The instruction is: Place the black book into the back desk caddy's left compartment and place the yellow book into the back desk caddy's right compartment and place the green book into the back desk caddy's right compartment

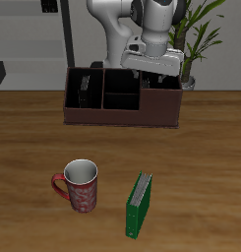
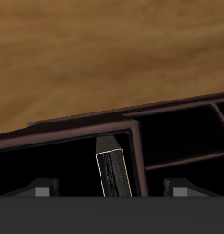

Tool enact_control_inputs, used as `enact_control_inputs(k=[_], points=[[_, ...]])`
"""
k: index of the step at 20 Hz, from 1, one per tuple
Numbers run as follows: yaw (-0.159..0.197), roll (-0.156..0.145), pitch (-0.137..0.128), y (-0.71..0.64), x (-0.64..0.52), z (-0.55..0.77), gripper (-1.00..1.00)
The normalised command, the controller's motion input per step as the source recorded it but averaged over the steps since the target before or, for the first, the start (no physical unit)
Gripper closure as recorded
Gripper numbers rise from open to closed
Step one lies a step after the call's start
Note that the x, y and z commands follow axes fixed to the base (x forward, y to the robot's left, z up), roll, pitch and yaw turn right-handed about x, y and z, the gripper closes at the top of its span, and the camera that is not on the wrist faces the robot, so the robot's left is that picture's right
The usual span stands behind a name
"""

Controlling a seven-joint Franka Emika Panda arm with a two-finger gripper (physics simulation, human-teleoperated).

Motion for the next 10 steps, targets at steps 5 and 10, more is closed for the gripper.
enact_control_inputs(k=[5, 10], points=[[0.000, -0.007, -0.008, -0.04, 0.03, 0.06, -1.00], [0.070, -0.022, -0.068, -0.05, 0.13, 0.21, -1.00]])
